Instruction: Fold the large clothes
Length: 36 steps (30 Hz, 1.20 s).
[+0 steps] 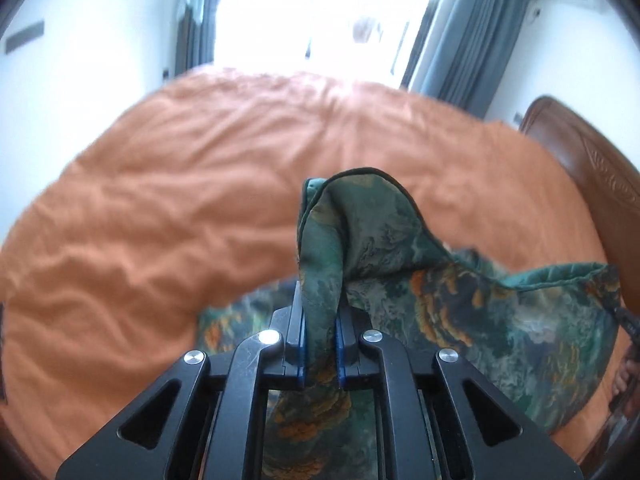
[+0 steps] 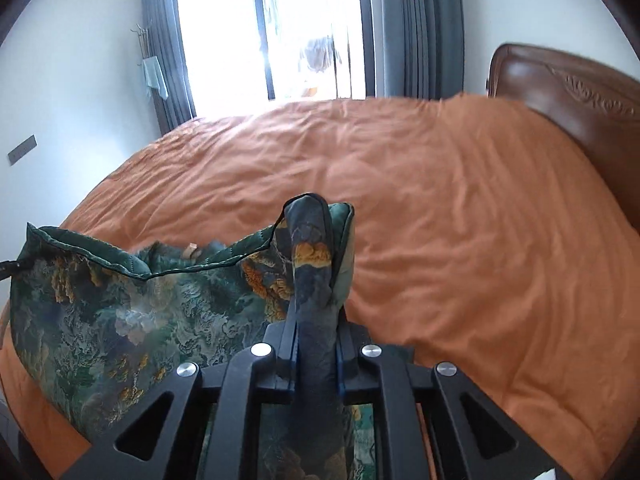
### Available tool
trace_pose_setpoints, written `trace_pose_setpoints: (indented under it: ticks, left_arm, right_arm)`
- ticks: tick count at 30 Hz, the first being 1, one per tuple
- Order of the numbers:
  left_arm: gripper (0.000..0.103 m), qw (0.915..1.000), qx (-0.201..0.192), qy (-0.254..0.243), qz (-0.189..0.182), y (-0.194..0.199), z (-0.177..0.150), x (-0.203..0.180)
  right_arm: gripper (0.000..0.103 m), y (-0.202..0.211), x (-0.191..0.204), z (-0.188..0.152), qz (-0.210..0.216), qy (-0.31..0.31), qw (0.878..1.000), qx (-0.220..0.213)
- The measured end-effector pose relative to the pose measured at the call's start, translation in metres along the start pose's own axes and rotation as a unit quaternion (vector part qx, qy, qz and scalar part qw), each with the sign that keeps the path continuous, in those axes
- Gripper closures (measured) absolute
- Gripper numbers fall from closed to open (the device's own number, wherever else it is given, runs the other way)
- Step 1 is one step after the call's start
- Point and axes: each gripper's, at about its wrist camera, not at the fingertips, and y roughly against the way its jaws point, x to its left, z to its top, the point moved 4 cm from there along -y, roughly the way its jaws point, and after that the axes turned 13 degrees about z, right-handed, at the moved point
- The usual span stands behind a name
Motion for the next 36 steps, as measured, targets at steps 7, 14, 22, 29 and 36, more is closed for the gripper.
trace_pose_setpoints:
  ticks: [7,14,22,29,36]
  left_arm:
    - [0.093,0.996,-0.017,-0.025,0.084,-0.064,-0.004,-0.01]
    - [0.086,0.9953,0.052,-0.004,0.082,-0.133,-0.075,0.014]
    - [0.08,0.9964,0.033,0.002,0.078,-0.136,-0.087,0.011]
    - [0.08,0.9966,0.035,0.005,0.074,-0.144,-0.084,0.008]
    - [0.08,0.9967,0.035,0.007,0.073,-0.143,-0.084,0.009]
  right_arm:
    - [0.09,-0.061,-0.018,0.009,-0.056,0.008,0.998,0.001]
    - [0.09,-0.134,-0.036,-0.066,-0.042,0.002,0.995,0.093]
    - [0.088,-0.156,-0.043,-0.084,-0.011,-0.029,0.997,0.073]
    - [0.088,-0.154,-0.054,-0.088,0.019,-0.058,0.996,0.058]
    - [0.087,-0.155,-0.054,-0.087,0.014,-0.053,0.997,0.059]
